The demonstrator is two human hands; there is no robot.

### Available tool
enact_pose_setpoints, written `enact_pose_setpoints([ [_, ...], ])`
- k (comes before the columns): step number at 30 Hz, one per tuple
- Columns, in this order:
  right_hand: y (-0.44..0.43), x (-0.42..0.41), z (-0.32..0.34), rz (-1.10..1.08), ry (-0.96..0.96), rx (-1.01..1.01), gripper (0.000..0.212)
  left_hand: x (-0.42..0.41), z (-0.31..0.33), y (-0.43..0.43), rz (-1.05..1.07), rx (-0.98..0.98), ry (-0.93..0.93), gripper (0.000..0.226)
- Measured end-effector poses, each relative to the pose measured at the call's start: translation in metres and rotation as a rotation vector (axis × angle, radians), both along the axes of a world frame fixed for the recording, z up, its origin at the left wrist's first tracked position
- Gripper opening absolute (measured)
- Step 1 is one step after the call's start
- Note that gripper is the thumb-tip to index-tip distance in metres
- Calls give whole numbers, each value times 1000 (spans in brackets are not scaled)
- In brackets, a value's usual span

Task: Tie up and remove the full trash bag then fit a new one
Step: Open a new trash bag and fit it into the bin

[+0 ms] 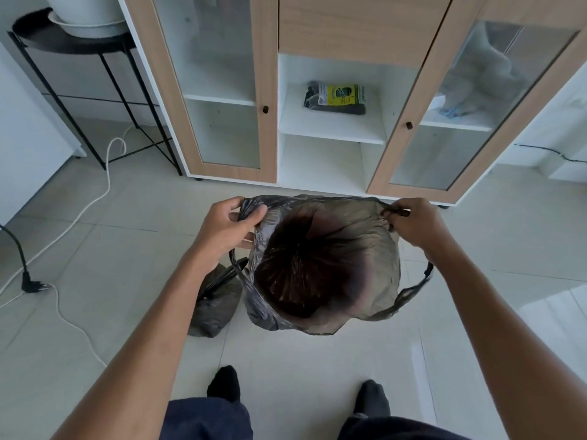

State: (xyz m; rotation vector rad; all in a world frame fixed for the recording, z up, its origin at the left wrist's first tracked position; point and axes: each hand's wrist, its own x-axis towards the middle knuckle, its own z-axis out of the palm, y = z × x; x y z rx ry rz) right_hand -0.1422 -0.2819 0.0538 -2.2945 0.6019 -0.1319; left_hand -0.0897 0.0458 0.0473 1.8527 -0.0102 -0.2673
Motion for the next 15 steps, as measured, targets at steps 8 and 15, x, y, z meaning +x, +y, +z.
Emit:
enact_pose_setpoints([
  [8, -12, 69, -60, 124, 156, -45, 16, 80, -73, -19, 127, 187, 73, 30],
  [15, -28, 104, -117, 98, 274, 249, 10, 123, -135, -33, 212, 305, 168, 32],
])
